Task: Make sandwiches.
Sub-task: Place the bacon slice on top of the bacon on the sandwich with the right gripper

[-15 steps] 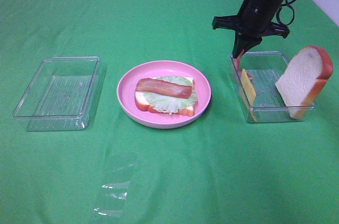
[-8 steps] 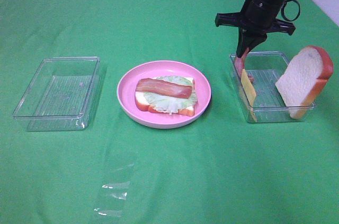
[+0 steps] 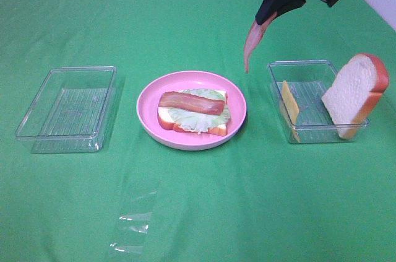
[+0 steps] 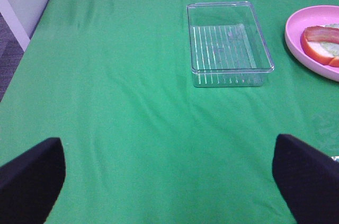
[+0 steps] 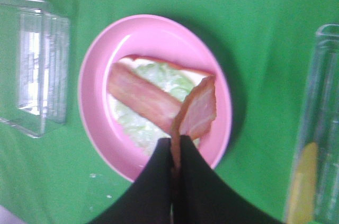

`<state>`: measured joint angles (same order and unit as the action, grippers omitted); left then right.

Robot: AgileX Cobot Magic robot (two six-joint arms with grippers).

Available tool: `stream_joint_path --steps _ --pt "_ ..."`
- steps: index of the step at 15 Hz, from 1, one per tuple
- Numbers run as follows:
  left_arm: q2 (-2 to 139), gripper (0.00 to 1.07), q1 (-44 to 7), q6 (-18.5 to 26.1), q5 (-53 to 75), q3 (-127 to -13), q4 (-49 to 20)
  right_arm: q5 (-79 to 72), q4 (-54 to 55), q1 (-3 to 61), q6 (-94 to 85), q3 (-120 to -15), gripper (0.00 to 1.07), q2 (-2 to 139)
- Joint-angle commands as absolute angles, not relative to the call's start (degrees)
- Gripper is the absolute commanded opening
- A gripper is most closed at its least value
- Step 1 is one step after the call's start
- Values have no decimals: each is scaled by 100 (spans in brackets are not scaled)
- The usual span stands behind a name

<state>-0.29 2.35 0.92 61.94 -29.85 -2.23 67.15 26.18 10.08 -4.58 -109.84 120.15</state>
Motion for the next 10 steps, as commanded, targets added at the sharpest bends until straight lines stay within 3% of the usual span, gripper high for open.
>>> stream_joint_path --steps 1,4,10 --pt "-138 98 246 69 6165 -2968 -264 6331 3833 1100 -1421 -10336 0 11757" --pt "-138 98 246 74 6165 -2968 -269 6452 5460 1558 -2842 -9895 0 11969" --pt "-138 98 246 74 6165 -2968 -275 5913 5552 2160 -2974 -9906 0 12622"
